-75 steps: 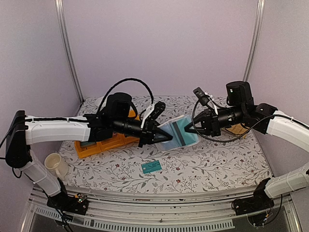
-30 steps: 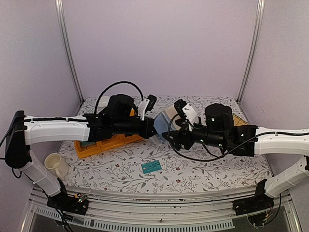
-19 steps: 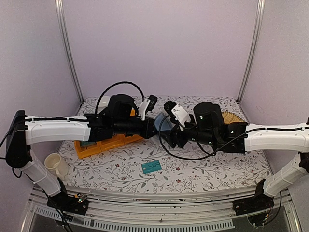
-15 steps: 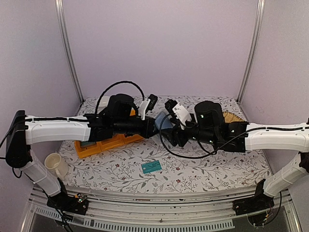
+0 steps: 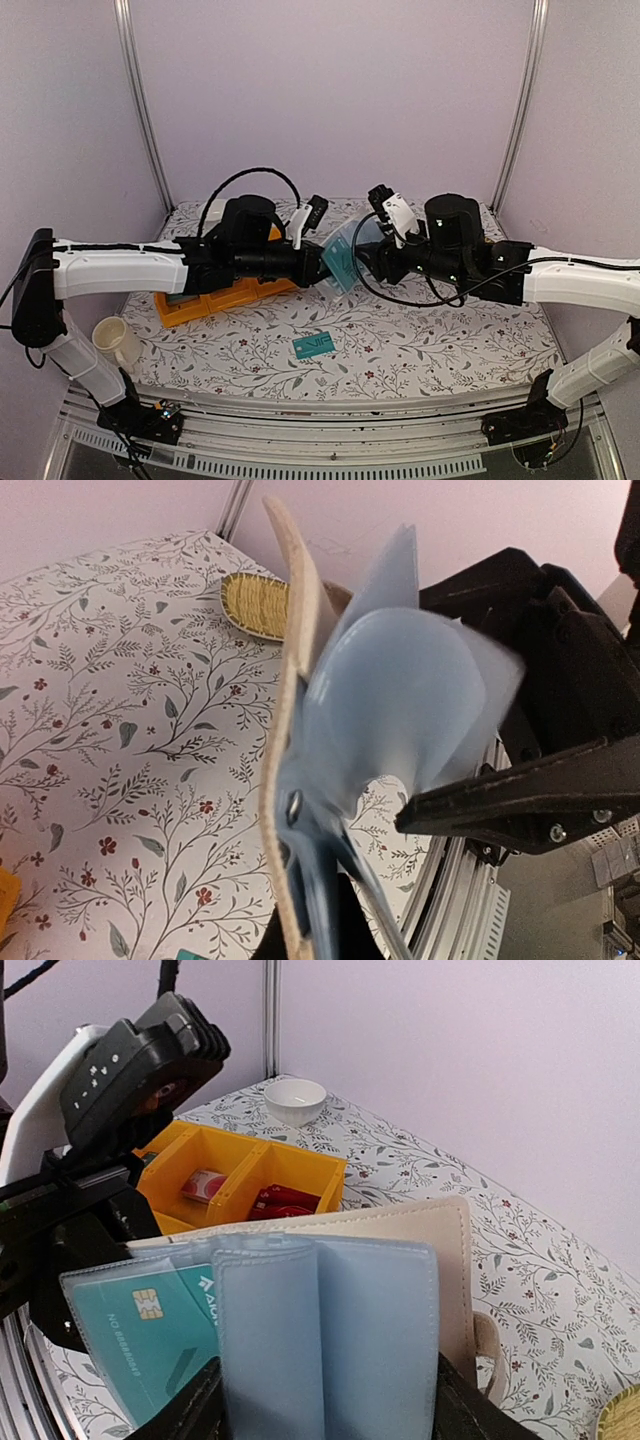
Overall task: Take the credit cards out of the card holder
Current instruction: Flip the card slot from the card holder, then remove the credit card from the card slot.
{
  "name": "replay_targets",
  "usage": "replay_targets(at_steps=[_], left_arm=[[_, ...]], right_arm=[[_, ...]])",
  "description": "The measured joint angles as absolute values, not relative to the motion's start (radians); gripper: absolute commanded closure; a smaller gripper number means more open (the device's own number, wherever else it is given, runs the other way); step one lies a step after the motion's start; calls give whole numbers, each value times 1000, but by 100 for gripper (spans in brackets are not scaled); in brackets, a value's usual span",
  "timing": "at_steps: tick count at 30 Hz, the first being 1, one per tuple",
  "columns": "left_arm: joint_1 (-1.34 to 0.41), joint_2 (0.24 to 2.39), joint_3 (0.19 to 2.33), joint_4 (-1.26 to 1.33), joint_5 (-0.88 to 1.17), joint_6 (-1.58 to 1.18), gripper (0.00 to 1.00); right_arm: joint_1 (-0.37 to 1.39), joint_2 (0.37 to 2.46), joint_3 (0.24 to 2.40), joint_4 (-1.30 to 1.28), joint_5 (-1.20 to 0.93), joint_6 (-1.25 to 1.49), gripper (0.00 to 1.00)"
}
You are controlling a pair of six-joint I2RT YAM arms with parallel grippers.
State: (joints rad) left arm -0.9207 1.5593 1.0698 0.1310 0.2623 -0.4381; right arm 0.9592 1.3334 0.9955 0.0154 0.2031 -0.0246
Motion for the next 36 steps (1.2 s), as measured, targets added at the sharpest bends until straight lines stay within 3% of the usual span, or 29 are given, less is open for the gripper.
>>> replay_targets(at_steps=[9,19,30,36], left_arm=[[-914,1557,1015,191,333,-477,100],[-888,1567,997,150,358,-572,100],[-876,1606,962,130,355,-629,100],[-874,1601,916,175,372,-611,100]], right_arm=[[862,1332,995,-84,191,52,36],[761,1319,995,-236,-134,56,41],[757,1298,1008,-295,-327,72,50],[760,1225,942,-132,-652,106,55]])
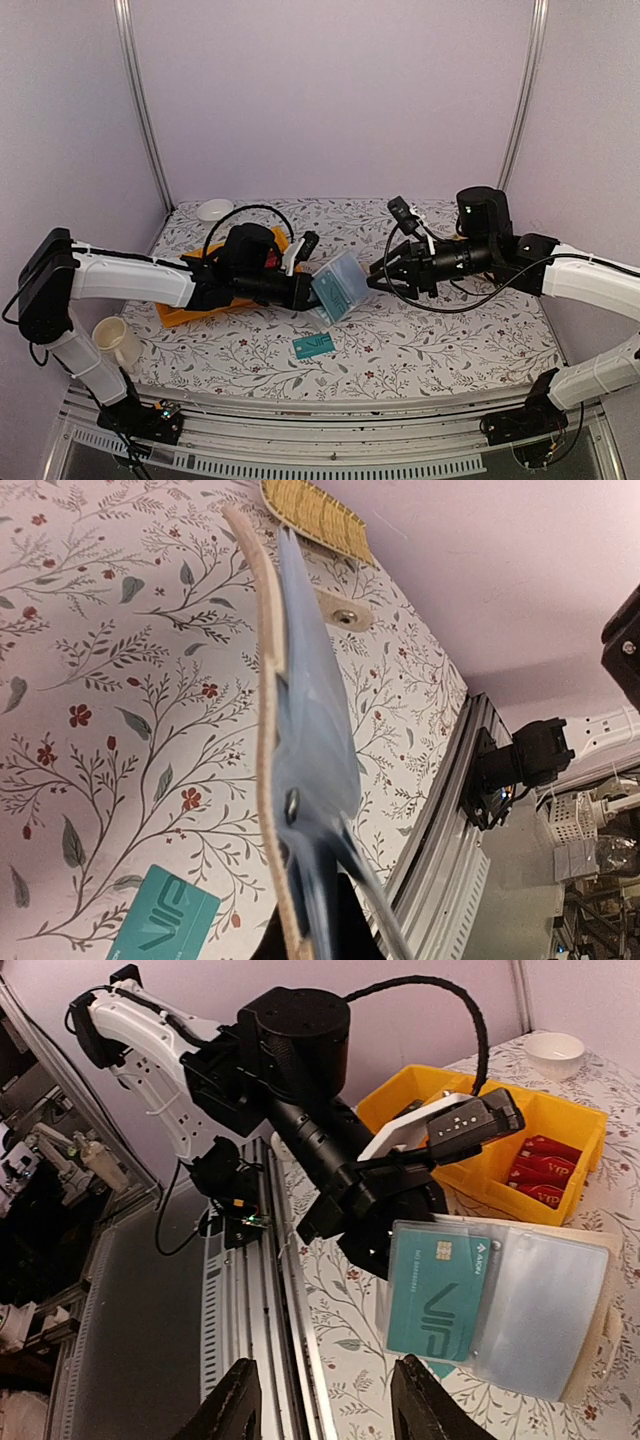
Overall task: Take the credit cards out of the card holder
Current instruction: Remove the credit card from the card slot.
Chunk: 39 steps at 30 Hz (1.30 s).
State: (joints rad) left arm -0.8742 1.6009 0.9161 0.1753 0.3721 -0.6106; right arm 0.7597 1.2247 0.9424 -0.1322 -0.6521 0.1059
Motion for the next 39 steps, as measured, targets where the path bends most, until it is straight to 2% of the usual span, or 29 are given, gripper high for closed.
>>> replay_targets(at_steps=[6,14,29,33,39], left_arm=[[-875,1556,866,274,432,-552,100],[-885,1525,834,420,533,-520,100],[-918,1517,834,469,637,-432,100],[-923,1517,834,475,654,-422,100],[-925,1517,834,481,667,-418,100]], right_arm=[[764,1292,935,5,-828,161,64],[763,1383,936,61,-886,205,72],[756,1401,962,4,-874,167,70],[741,1379,966,-20,-867,150,64],[738,1375,963,-11,-879,144,63]])
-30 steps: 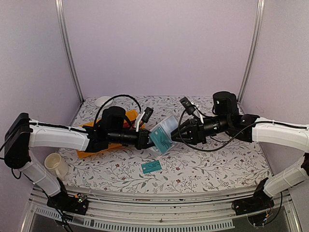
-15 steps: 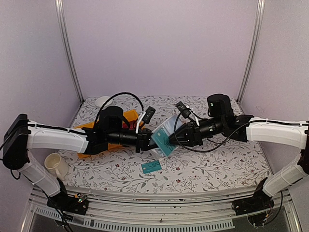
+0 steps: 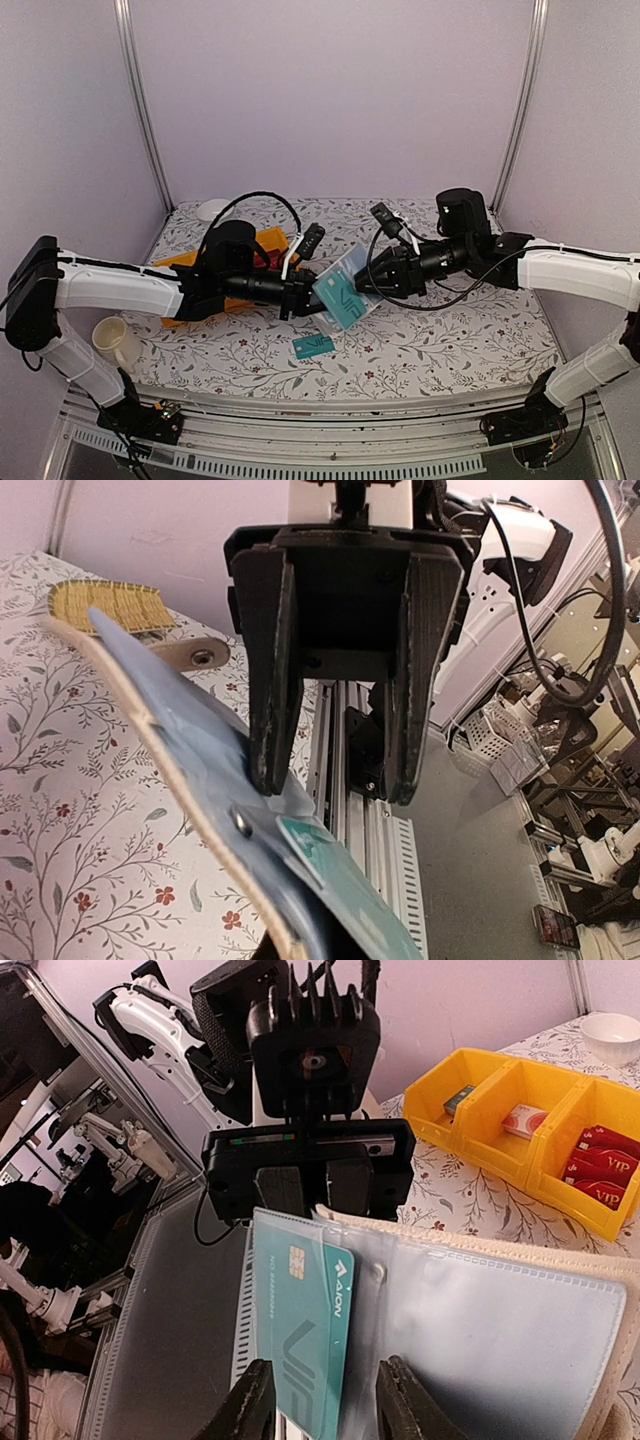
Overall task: Take the credit cards out of the card holder
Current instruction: Remove the credit card from the card slot.
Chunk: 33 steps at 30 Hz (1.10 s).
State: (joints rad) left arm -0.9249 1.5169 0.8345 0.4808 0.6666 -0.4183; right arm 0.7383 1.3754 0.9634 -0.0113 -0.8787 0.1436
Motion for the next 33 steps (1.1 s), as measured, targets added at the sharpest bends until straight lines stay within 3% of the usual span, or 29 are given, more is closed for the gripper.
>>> replay_targets(at_steps=[17,28,33], left_arm=[[-951,1509,813,495,669,-385,100],[-958,1500,813,503,638,-378,100],[-960,1500,815,503,635,-378,100]], right_arm=[[790,1407,944,62,-972,169,66],[799,1385,915,106,-1005,210,86],[799,1384,894,131,-1005,237,88]])
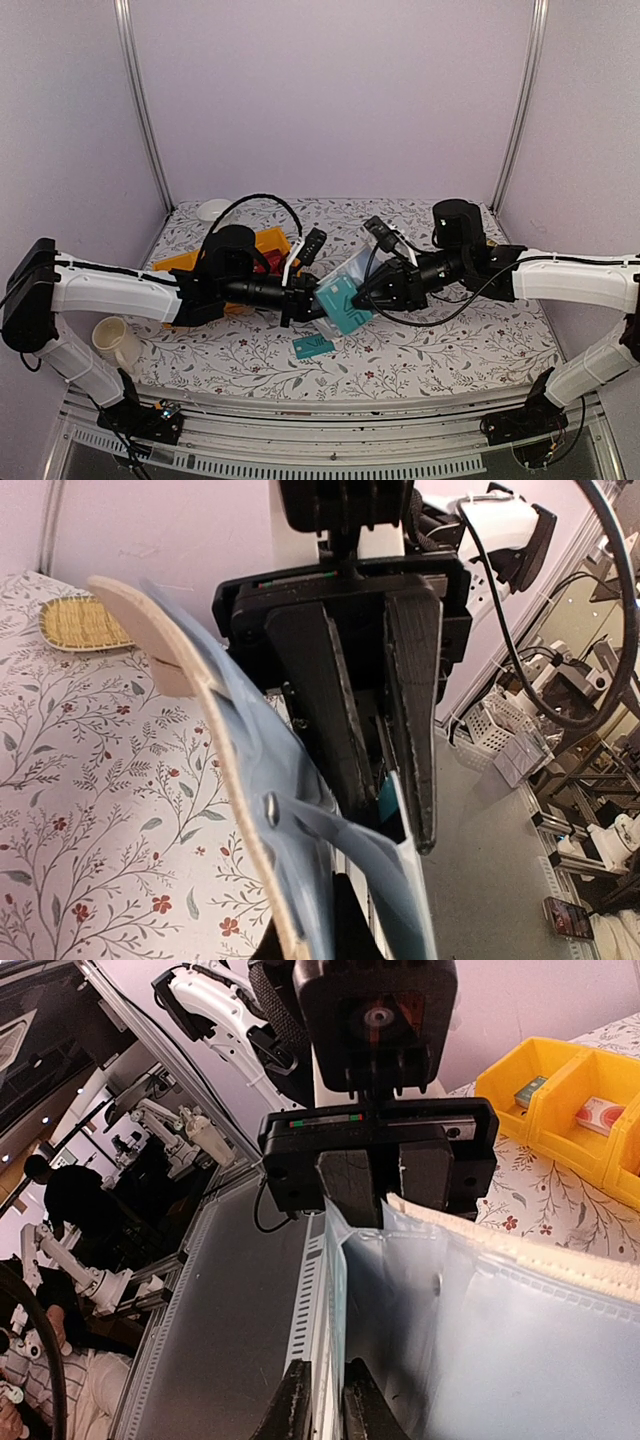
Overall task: Take the credit cards out of the card holder
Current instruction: Remove the credit card from the card slot.
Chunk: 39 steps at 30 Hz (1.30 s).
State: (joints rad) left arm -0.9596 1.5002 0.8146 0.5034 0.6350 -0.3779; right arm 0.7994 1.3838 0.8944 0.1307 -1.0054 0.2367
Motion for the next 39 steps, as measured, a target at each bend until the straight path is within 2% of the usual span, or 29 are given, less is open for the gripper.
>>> replay_targets(at_steps=[7,13,19,39], left_arm=[[-960,1500,815,503,634,-377,100],[-960,1500,815,503,632,-374,100],[-962,1500,815,503,631,-373,100],[-962,1499,815,503,632,-367,100]], right_arm=[[776,1353,870,151,-1032,252,89],[765,1347,853,173,-1058,272,94],[765,1347,838,181,-1060,283,84],[730,1290,791,181,-1071,290,88]])
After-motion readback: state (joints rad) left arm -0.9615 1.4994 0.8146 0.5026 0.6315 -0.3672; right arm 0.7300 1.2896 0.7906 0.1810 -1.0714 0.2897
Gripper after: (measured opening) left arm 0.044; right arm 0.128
